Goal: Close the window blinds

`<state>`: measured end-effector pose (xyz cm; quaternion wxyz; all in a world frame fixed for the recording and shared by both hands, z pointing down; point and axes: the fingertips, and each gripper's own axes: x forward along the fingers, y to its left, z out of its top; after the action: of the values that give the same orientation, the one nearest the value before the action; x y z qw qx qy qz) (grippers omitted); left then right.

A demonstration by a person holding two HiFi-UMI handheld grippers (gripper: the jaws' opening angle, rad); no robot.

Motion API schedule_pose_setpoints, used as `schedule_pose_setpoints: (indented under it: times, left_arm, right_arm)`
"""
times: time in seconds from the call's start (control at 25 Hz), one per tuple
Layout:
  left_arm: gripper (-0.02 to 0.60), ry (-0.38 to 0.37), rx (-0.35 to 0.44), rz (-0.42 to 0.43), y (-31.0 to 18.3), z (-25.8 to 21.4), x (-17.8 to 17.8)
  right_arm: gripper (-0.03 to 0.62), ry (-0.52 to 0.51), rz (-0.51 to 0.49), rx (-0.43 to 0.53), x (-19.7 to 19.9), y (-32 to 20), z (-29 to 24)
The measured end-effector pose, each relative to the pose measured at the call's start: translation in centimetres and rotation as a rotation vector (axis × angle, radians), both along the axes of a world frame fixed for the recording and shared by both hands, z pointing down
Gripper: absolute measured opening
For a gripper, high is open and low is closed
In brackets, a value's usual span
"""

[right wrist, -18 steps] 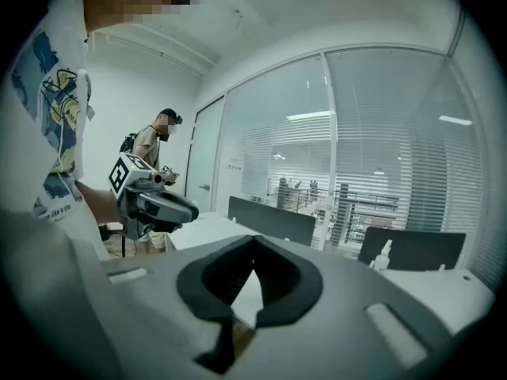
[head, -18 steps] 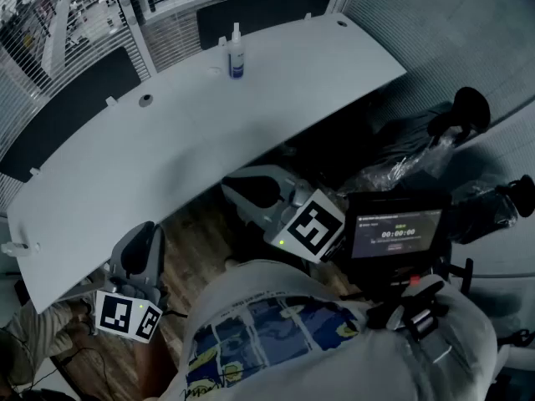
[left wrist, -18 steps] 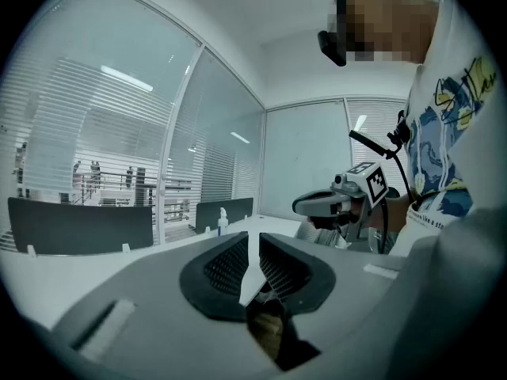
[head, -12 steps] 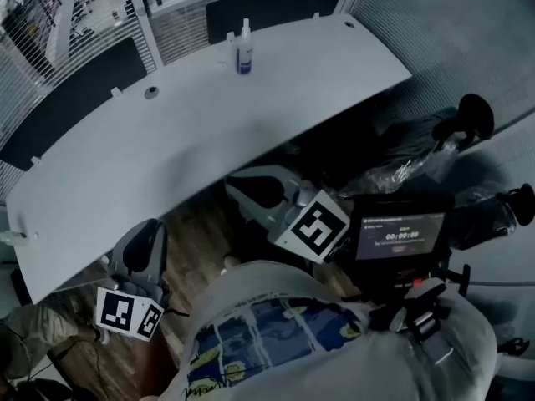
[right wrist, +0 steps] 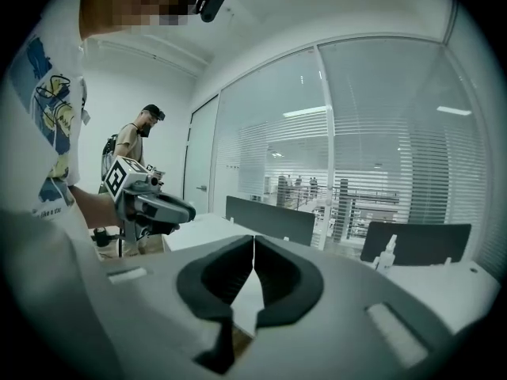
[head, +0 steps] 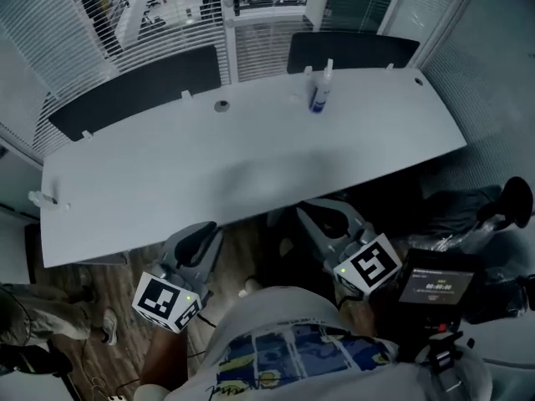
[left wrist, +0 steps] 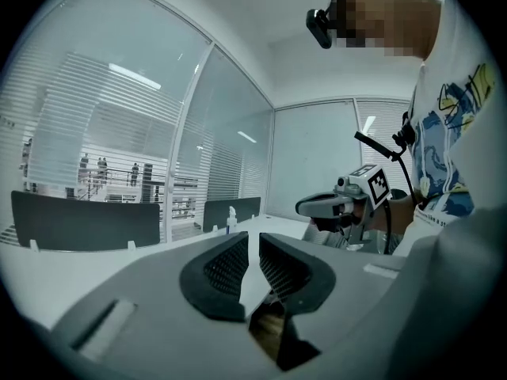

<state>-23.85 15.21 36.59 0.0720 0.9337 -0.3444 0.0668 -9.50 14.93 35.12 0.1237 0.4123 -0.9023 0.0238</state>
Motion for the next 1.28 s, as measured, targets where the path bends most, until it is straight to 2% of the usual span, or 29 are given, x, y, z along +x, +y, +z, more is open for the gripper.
schedule_pose_setpoints:
  times: [0.32,0.8,0.96,1.28]
  left_arm:
    - [0.046,-0.030,-0.004,-0.026,-8.2,1.6,4.8]
    - [0.069,-0.119,0.021,-0.190,-26.3,-2.1,11.5]
    - [0.081,-0.119,0.038,-0.231,-32.7,-3.1,12.3]
    - [0.098,-0.147,0.056,-0.269,-44.4,-3.9,11.1]
  right_arm:
    - [0.008,-0.005,-0.006,0.029,5.4,-8.8,1.5]
    - [0.014,-0.014,-0.083,-0.005,12.7,-23.0,0.2]
    - [0.015,-0.005,-0.074,0.000,14.2,-25.4,1.4]
    - [0.015,0.008,0.019,-0.047,13.7,-27.7,1.9]
